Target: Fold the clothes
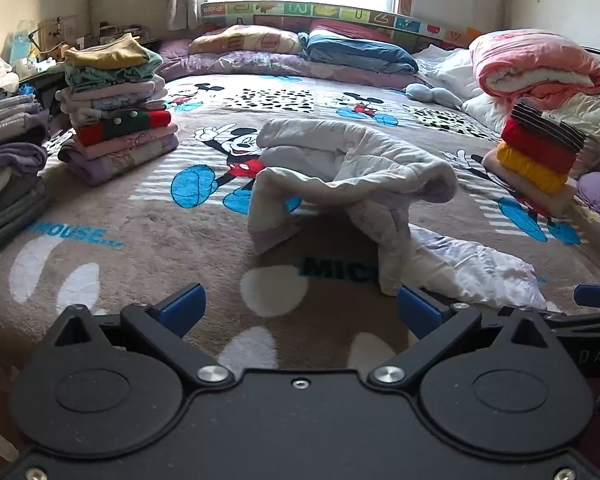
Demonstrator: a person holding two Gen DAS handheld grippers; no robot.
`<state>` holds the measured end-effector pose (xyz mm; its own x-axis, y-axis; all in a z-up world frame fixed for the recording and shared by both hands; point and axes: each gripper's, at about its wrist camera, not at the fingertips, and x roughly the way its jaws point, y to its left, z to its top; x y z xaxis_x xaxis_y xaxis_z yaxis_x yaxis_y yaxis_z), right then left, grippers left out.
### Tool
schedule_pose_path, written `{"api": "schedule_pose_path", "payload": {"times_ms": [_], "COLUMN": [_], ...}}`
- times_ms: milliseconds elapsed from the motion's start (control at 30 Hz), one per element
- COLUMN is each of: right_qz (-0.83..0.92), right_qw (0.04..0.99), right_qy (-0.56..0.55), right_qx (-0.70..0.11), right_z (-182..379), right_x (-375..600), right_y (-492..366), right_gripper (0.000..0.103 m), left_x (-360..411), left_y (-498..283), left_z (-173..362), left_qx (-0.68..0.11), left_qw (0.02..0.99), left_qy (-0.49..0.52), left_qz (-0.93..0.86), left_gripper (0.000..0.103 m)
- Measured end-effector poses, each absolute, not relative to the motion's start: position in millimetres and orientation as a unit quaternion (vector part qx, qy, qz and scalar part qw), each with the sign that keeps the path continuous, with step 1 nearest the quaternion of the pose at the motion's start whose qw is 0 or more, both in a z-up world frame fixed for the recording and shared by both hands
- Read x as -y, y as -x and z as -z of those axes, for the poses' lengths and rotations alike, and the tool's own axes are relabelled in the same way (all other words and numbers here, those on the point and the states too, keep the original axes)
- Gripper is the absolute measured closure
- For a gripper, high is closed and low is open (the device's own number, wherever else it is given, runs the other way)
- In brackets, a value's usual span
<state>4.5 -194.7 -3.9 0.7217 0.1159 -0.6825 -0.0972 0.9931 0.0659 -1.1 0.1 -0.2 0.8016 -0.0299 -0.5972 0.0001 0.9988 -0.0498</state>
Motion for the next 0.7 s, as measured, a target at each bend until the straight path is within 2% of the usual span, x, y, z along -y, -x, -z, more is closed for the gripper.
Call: {"api": "schedule_pose_path", "payload": {"times_ms": [700], "right_qz": [-0.058], "right_qw": [0.927], "right_qy": [-0.008], "right_qx": [-0.371], "right_z": [7], "right_x": [190], "right_y": [-3], "right_gripper": [0.0], "left_x": [-2], "left_y": [2], "left_z": [12], "left_qx": [-0.323], "left_qw": [0.946], "left_qy": [0.038], "left_qz": [0.016], "left_gripper": [0.0]}}
